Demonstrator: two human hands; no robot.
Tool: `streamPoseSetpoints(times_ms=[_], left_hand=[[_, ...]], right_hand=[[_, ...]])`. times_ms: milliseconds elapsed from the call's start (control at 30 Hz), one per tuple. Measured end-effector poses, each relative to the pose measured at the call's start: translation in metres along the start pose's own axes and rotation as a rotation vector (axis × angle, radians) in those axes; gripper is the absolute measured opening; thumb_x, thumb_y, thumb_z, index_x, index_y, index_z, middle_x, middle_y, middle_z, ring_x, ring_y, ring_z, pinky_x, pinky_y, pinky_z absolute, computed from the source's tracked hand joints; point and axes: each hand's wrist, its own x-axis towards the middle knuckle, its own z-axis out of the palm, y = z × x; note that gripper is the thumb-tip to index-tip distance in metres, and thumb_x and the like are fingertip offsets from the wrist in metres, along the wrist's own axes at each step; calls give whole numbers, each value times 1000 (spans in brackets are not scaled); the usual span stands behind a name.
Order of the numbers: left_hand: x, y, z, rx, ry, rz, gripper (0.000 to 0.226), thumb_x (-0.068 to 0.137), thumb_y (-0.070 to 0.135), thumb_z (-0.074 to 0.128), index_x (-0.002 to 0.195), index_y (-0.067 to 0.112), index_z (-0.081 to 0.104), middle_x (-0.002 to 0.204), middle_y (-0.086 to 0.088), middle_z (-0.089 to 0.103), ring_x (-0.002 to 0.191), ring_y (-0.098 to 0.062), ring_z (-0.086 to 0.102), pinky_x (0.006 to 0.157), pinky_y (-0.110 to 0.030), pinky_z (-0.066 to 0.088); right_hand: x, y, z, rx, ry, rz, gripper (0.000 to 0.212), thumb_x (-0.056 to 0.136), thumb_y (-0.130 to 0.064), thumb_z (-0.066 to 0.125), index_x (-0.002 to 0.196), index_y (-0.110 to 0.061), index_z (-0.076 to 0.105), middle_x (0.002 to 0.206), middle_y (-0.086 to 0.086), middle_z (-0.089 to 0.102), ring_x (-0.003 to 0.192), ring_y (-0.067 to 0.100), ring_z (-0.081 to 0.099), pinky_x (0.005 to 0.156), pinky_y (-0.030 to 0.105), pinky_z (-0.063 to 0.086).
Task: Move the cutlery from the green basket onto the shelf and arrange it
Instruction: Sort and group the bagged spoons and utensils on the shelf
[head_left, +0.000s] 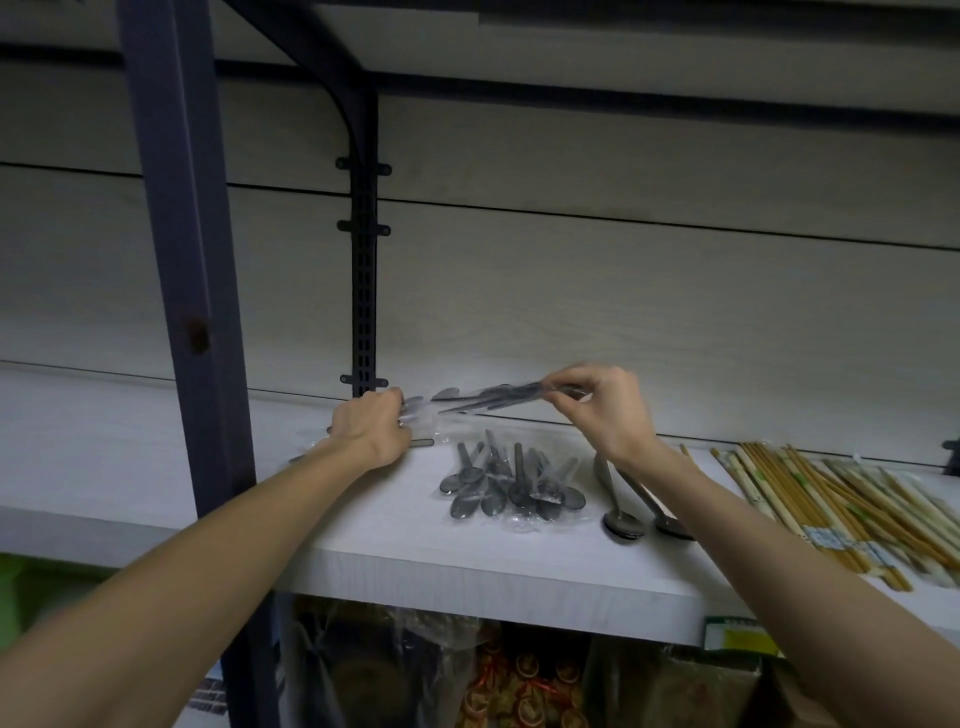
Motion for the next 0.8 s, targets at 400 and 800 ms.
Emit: streamPoseSetpoints(times_ms=[400,800], left_hand=[[2,-3,-5,-130,13,-99,8,93,16,51,100,18,52,102,-9,64,91,-33,58,69,-35,38],[-10,7,-11,-250,11,31,6,96,21,52,90,18,54,90,-4,61,84,-30,55,67,-34,36]], right_hand=[[-40,-34,3,-795,-137,-425,17,71,-14,80,70,-19,63,72,-2,59,42,25,53,36,25,33],[-54,-68,6,-394,-384,-83,64,77,-84,45,109,-34,69,99,-14,74,91,18,66,72,31,49]])
